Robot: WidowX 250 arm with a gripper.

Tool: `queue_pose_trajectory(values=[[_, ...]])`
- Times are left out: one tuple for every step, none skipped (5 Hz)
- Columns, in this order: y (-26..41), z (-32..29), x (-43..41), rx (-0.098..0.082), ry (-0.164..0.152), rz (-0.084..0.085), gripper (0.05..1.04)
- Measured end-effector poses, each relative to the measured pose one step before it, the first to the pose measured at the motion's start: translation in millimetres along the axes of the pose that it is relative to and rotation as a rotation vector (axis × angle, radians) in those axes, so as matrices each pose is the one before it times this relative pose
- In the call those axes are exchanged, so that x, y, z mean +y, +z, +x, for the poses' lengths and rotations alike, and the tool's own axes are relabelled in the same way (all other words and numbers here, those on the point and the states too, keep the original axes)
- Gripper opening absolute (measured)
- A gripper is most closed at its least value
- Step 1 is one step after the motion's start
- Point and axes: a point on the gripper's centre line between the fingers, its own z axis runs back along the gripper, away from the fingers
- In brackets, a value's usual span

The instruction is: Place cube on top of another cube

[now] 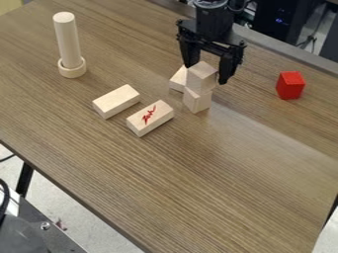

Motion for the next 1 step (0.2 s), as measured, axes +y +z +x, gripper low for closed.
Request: queue_pose_trajectory(values=[[22.08,0.29,-7.46,-0.0151,0.0118,-0.0583,0.999]])
